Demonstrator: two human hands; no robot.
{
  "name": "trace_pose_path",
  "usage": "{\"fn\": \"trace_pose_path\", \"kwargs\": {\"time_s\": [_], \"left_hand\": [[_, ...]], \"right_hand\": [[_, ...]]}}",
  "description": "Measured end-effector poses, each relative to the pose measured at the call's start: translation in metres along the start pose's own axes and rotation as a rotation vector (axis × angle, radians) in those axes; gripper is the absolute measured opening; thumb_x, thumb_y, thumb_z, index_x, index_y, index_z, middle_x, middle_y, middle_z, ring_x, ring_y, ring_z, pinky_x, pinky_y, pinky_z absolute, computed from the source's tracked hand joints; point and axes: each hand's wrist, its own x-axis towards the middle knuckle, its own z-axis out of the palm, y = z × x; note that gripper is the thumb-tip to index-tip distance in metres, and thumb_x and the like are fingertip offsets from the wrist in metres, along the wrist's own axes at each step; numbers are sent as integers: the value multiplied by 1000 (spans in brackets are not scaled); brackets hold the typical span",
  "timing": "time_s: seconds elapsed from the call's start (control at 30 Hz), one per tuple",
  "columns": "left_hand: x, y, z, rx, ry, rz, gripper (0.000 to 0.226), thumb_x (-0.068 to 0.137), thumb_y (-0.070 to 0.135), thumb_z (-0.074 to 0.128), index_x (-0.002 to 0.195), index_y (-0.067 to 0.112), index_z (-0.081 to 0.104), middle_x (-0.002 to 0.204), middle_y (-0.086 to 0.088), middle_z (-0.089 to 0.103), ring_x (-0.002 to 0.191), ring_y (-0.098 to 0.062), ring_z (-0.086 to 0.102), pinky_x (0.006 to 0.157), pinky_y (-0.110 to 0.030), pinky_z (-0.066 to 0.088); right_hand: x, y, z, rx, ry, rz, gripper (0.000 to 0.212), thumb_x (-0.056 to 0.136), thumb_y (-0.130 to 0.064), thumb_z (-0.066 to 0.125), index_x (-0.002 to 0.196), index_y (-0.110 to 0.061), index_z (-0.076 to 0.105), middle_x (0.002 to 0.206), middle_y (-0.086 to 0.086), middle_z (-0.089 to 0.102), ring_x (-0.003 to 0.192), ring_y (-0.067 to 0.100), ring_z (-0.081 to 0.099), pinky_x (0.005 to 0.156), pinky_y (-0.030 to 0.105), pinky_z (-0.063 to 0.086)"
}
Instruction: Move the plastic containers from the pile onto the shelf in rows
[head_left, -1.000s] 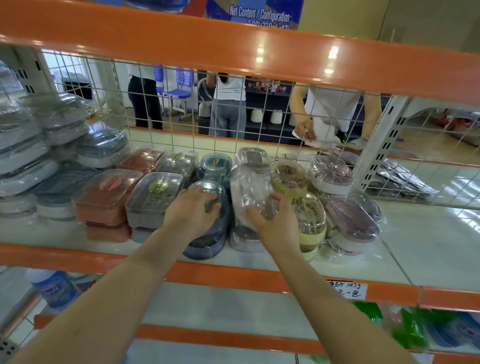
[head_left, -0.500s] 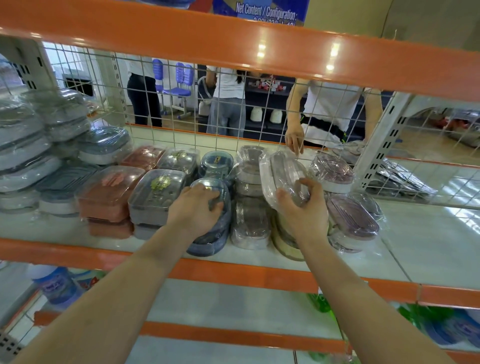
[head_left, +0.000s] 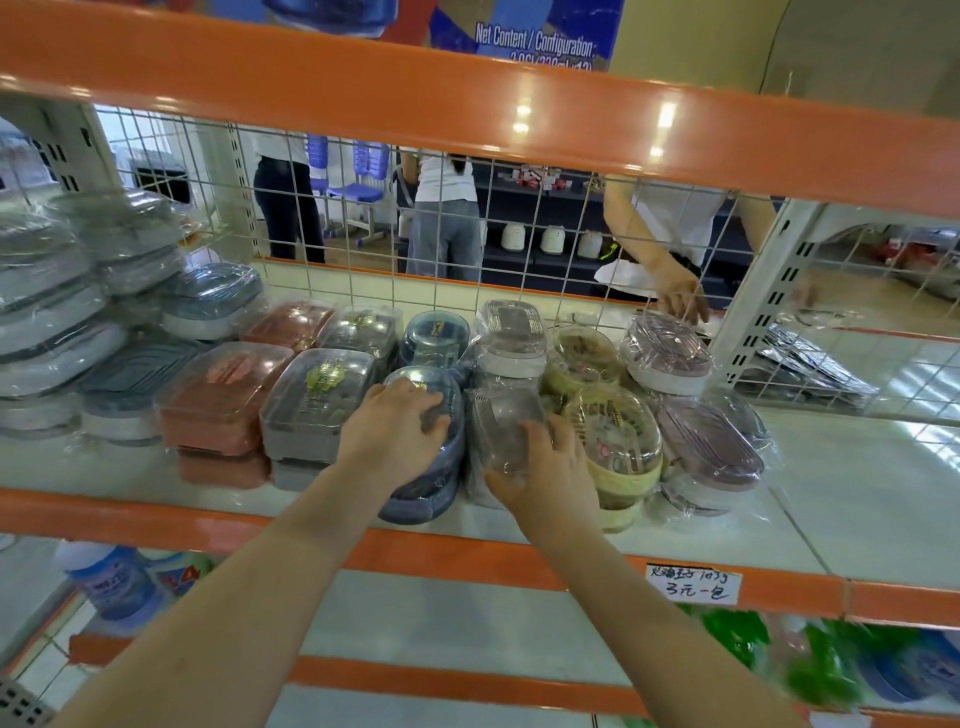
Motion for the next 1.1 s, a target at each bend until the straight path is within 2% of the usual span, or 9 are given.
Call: {"fn": "trace_pose_path", "kwargs": {"time_s": [0.1, 0.37, 0.5, 0.57, 0.63, 0.7, 0.8, 0.87, 1.1], "left_hand": [[1, -1, 1, 6, 7, 7, 42, 96, 38, 48, 136, 24, 51, 137, 1, 46, 126, -21, 40, 95, -38, 42], [0, 0, 3, 15, 7, 5, 43, 97, 37, 45, 137, 22, 48, 137, 3, 45, 127, -20, 38, 95, -36, 43], [-4, 7, 6, 112, 41, 32, 42, 99, 35, 39, 138, 21, 46, 137, 4, 44, 125, -18, 40, 91, -32, 42], [-5, 8, 6, 130, 34, 26, 40, 100, 34, 38, 136, 21, 48, 136, 3, 46, 123, -19, 42, 89, -32, 42], [-2, 8, 2, 108, 16, -4, 35, 99, 34, 40, 128, 20, 54, 130, 2, 51, 118, -20, 47, 83, -33, 43], [0, 9, -1, 85, 46, -24, 29, 97, 33, 42, 115, 17, 59, 121, -1, 56, 110, -22, 51, 77, -33, 43], [-2, 22, 0, 50, 140, 19, 31, 96, 29, 46, 121, 15, 59, 124, -3, 56, 114, -25, 51, 86, -35, 43], [-3, 38, 6, 34, 146, 84, 36, 96, 29, 47, 129, 17, 54, 128, -3, 55, 118, -24, 49, 94, -35, 41], [-5, 108, 40, 40, 47, 167, 35, 97, 33, 44, 129, 22, 52, 128, -1, 52, 119, -20, 47, 92, -33, 41]], "right_hand": [[5, 0, -1, -76, -2, -73, 61, 91, -45, 53, 140, -14, 34, 147, 6, 25, 138, 23, 23, 107, 29, 31], [23, -3, 1, -124, 25, -50, 50, 90, -48, 53, 122, -9, 49, 131, 6, 37, 125, 23, 34, 99, 26, 36], [27, -2, 2, -53, 33, -35, 55, 87, -50, 57, 124, -10, 49, 131, 7, 37, 126, 24, 32, 100, 27, 34], [28, -2, -1, 13, -27, -20, 61, 85, -53, 59, 127, -9, 48, 133, 9, 34, 128, 26, 30, 106, 31, 28], [26, 0, -9, 53, -83, -30, 66, 86, -52, 58, 134, -10, 43, 136, 10, 32, 130, 27, 27, 109, 32, 23], [20, 6, -20, 88, -30, -70, 60, 89, -45, 58, 138, -15, 39, 137, 8, 33, 129, 26, 30, 106, 31, 26], [12, 22, -35, 98, 93, -95, 46, 93, -32, 54, 136, -20, 44, 135, 5, 39, 127, 25, 37, 102, 31, 33], [9, 36, -42, 73, 123, -64, 42, 93, -31, 52, 134, -19, 46, 137, 5, 40, 128, 25, 36, 103, 33, 32], [-5, 115, -75, -2, 125, 68, 45, 94, -34, 51, 136, -20, 44, 138, 5, 43, 127, 25, 38, 101, 32, 33]]}}
